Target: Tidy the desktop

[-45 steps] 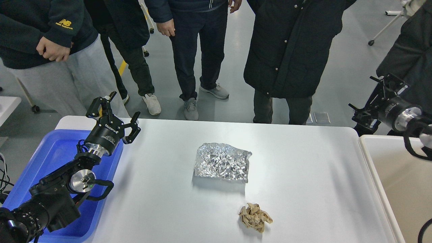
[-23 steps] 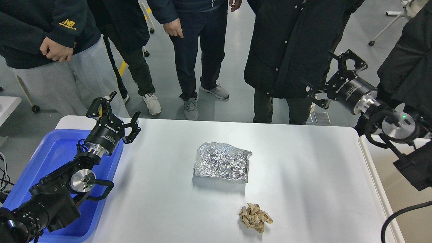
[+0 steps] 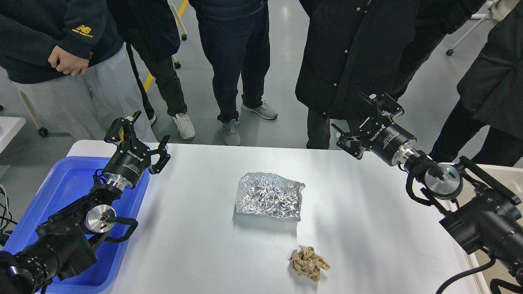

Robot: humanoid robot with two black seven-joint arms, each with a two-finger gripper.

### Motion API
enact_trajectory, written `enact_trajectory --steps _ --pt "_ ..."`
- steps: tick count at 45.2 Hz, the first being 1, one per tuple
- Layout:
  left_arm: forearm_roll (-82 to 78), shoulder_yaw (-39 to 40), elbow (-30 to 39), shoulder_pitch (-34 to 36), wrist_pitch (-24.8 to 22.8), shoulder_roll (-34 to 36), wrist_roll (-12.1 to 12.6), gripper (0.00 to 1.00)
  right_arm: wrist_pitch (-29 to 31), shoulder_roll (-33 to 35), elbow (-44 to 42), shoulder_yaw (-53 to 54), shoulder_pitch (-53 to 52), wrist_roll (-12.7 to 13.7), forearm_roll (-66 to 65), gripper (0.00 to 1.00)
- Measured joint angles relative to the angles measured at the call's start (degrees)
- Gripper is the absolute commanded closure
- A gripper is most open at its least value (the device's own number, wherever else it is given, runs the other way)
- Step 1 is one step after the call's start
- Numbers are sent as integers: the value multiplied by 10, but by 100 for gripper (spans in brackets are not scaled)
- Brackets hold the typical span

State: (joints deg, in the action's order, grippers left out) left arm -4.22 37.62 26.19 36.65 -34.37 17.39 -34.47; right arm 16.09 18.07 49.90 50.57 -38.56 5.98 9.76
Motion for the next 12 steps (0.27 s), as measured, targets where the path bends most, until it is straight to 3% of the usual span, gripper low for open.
enact_trajectory --steps 12 --pt "0 0 0 0 0 0 0 0 10 -13 -1 0 23 0 0 0"
